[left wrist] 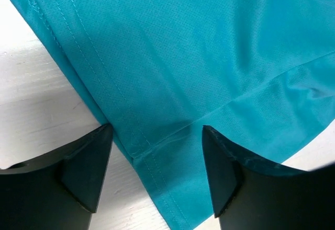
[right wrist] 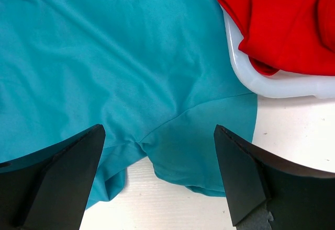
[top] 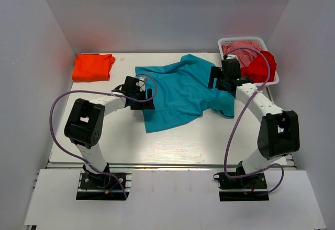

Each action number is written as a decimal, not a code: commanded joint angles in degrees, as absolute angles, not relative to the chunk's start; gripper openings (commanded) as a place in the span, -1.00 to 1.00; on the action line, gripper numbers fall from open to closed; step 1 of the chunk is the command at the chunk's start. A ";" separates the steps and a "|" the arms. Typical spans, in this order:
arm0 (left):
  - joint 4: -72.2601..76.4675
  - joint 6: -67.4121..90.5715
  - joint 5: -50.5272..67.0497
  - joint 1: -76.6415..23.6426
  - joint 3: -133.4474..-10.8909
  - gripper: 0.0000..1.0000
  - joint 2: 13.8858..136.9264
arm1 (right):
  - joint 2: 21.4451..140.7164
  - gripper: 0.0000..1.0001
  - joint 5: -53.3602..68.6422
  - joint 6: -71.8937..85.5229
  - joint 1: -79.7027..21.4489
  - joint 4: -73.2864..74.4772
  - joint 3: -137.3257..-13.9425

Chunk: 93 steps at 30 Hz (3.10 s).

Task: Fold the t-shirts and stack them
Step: Flatten out the tshirt

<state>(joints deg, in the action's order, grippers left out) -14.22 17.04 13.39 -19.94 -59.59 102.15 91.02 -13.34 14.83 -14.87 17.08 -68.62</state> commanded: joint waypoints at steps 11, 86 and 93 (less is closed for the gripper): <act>-12.83 17.05 19.94 -19.95 -58.01 0.23 100.81 | 90.44 0.81 -12.13 15.64 -13.97 16.61 -68.38; -14.33 15.82 14.50 -19.95 -55.90 -1.00 75.59 | 95.18 -0.20 -7.92 24.17 -1.41 16.09 -50.80; -14.33 15.82 13.97 -19.42 -56.42 -1.00 75.06 | 94.58 -1.00 -2.47 23.12 -1.49 12.49 -51.15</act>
<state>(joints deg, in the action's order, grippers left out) -14.15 16.12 14.63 -19.79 -55.75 78.08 94.48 -6.39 23.57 -1.32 15.14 -51.57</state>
